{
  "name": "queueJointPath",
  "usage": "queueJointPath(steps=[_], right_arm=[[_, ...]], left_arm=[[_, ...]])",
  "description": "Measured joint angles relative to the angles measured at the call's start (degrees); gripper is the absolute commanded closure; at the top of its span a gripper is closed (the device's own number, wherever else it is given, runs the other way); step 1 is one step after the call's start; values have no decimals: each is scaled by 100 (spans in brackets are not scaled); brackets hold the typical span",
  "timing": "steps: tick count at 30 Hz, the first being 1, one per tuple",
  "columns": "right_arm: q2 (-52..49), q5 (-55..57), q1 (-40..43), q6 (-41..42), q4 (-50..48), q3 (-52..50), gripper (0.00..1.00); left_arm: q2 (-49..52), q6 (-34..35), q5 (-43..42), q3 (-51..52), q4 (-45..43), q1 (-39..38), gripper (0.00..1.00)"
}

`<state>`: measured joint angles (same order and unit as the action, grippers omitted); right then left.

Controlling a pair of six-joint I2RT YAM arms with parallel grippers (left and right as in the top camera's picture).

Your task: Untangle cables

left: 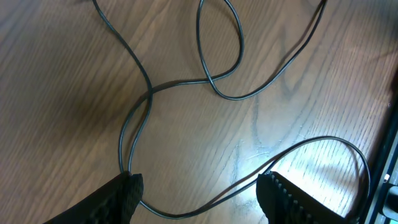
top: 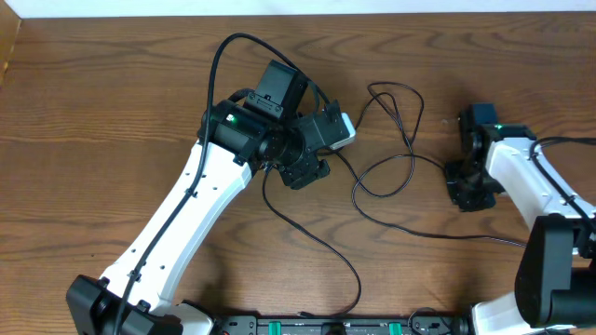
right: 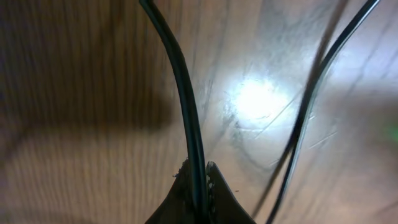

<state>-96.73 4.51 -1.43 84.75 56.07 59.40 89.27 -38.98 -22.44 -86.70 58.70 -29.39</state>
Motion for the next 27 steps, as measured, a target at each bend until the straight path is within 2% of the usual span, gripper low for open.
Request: queueJointPath(steps=[12,20,27], right_arm=[[227,48,-85,791,-1182,-1145,98],[481,151,-85,1005,-1961,-1515,78],[538,219,-85,1032,-2326,-1626,74]], left_arm=[[0,0,0,0,-2,0,35],[0,0,0,0,0,0,35],[0,0,0,0,-2,0,35]])
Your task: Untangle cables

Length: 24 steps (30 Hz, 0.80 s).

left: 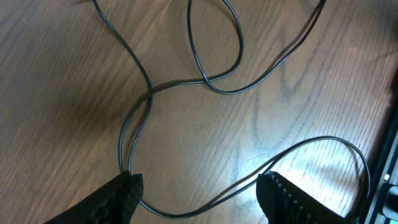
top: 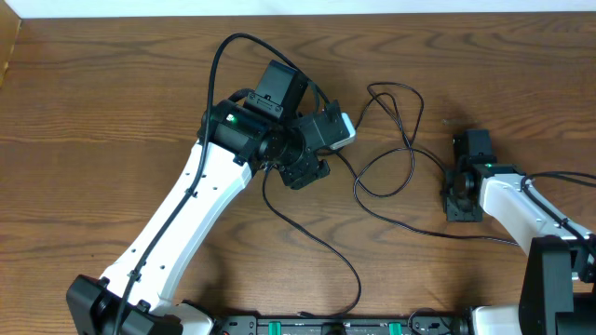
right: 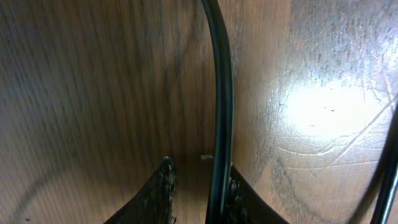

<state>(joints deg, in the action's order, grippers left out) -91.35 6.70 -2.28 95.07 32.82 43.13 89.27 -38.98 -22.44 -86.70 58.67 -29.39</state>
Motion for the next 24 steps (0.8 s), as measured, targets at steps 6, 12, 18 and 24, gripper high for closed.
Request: queueJointPath(steps=[6,12,18,24], right_arm=[[13,2,0,7,-192,-17,77],[11,-33,-15,-317,-223,-24,99],[-4,-334,-146,-1176,-737,-90,87],[-144,-562,-245,-2391,-1814,-149,78]], left_arm=[[0,0,0,0,0,0,36],[0,0,0,0,2,0,36],[0,0,0,0,0,0,35],[0,0,-2,0,0,0,36]])
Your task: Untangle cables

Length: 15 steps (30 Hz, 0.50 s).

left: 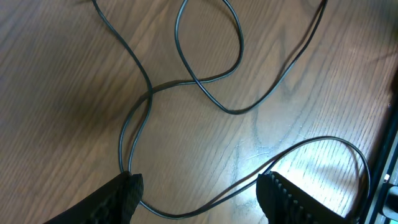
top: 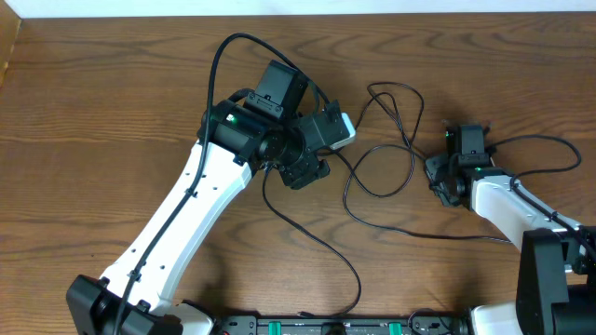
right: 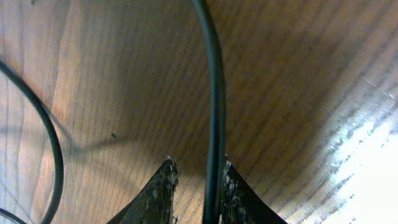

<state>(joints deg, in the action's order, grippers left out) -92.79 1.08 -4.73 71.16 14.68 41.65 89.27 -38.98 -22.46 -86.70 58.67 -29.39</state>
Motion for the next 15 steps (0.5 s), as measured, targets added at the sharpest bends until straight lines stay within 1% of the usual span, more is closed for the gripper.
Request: queueJointPath(steps=[2,3,5,7,8,12,15], right_arm=[[0,-15,0,-155,-28,-7,78],[-2,-26,0,-227,-98,-17,81],[-22,-74,0,-363,-286,-46,81],[-59,-199,0,-697,-581,-92,88],[-85,-299,0,-1016,-669,-103,99],[-111,-455,4,-1880,-610,-127,99],[-109,-516,44,-2227,-612,-127,99]], left_arm=[[0,0,0,0,0,0,36],[0,0,2,0,0,0,35],[0,0,0,0,-4,0,36],[0,0,0,0,-15,0,36],[0,0,0,0,-17,0,35],[0,0,2,0,-15,0,35],[0,0,2,0,-17,0,35]])
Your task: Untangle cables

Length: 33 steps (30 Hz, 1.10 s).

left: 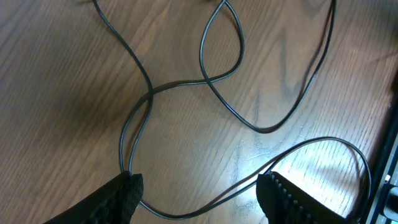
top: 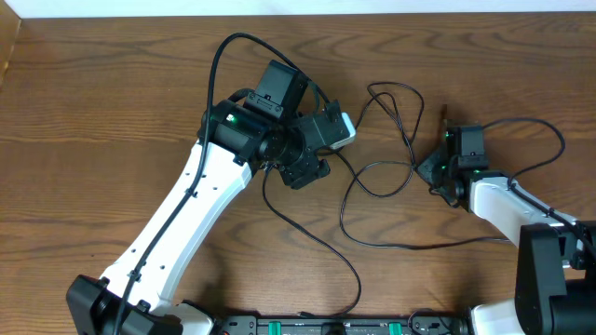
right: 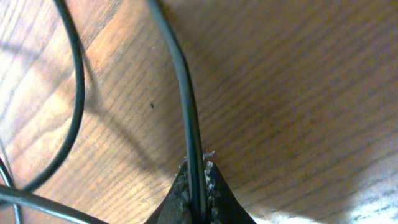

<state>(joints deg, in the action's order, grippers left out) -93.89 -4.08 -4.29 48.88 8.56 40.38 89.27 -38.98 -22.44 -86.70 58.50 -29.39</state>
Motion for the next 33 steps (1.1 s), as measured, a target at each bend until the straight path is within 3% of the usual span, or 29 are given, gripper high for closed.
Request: queueJointPath(steps=[8,15,21,33], right_arm=[[765,138,603,-363,339,142,99],[2173,1193,1237,-1016,1449,1663,99],[2485,2181,1873,-1565,2374,3010,99],[2481,2653,4511,-1801,2643,3939,99]], left_arm=[[0,0,0,0,2,0,35],[0,0,-2,0,2,0,35],[0,0,0,0,2,0,35],[0,0,-2,0,0,0,35]])
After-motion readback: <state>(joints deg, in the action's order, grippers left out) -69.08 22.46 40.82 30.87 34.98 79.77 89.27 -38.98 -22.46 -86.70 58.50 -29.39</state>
